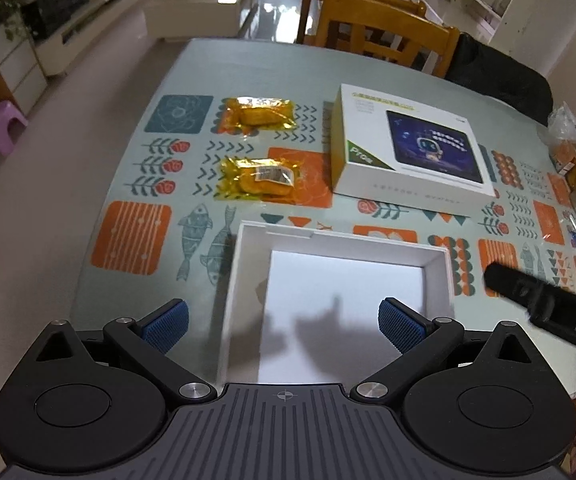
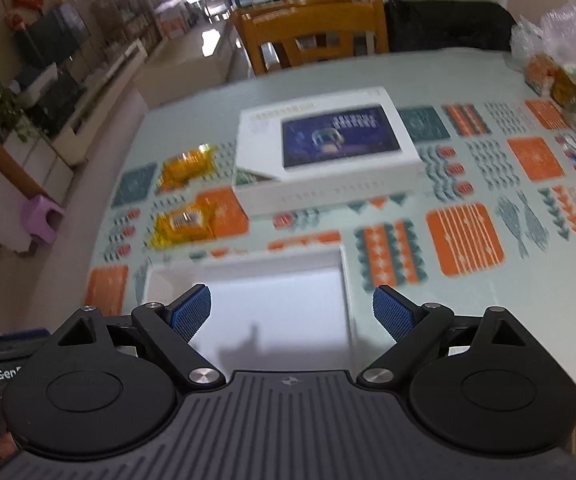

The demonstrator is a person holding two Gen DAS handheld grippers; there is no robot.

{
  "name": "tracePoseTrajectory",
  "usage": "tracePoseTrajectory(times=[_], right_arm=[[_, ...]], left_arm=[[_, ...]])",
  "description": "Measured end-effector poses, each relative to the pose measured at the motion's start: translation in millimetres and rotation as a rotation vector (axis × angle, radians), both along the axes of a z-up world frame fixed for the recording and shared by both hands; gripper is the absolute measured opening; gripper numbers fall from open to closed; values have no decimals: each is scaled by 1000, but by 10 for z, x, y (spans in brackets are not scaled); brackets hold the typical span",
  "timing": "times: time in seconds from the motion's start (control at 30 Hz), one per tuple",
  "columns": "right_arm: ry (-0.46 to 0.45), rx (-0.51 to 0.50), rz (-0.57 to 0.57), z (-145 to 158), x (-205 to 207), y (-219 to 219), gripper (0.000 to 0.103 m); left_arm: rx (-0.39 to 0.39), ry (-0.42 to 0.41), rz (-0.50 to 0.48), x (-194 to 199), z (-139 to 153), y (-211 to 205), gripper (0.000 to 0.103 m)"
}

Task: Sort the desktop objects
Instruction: 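Move the left gripper toward the nearer yellow-wrapped snack packet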

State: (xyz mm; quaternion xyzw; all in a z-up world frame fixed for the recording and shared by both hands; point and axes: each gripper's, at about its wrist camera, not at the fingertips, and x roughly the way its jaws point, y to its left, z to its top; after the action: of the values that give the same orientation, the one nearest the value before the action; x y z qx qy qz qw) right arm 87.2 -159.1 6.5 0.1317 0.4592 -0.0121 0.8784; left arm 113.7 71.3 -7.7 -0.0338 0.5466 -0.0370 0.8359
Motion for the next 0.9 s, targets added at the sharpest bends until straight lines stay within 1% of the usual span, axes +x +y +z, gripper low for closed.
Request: tracePoseTrajectory(times=[0.1, 0.13, 0.23, 0.3, 0.37, 0.43, 0.5, 0.6, 0.67, 0.77, 0.9], right_arm=[[-67, -21, -6, 15, 69, 115, 103], [-76, -26, -1, 13, 100, 162, 103], [-35, -68, -18, -23, 239, 341, 103], [13, -88, -42, -68, 351, 451, 103], [56, -81, -60, -118, 477, 511, 103], [83, -65, -81, -156, 582, 545, 103], [97, -67, -108, -176, 661, 605, 103], [106, -92, -135, -193, 740, 703, 103], [108, -104, -153, -196, 802, 770, 103], [98, -125, -180, -198, 884, 839, 103], [90, -168, -198, -170, 991, 909, 103]], left_arm=[[0, 20, 2, 174, -55, 99, 103], [6, 26, 2, 233, -78, 129, 103], [56, 35, -6, 407, -144, 173, 103], [67, 41, -22, 546, -191, 200, 103], [59, 46, -30, 670, -232, 232, 103], [52, 50, -35, 812, -286, 256, 103], [29, 58, -34, 935, -330, 270, 103], [-20, 78, -23, 1132, -413, 319, 103], [-37, 90, -27, 1245, -470, 333, 103], [-30, 83, -53, 1382, -537, 300, 103], [-46, 93, -58, 1509, -566, 238, 103]])
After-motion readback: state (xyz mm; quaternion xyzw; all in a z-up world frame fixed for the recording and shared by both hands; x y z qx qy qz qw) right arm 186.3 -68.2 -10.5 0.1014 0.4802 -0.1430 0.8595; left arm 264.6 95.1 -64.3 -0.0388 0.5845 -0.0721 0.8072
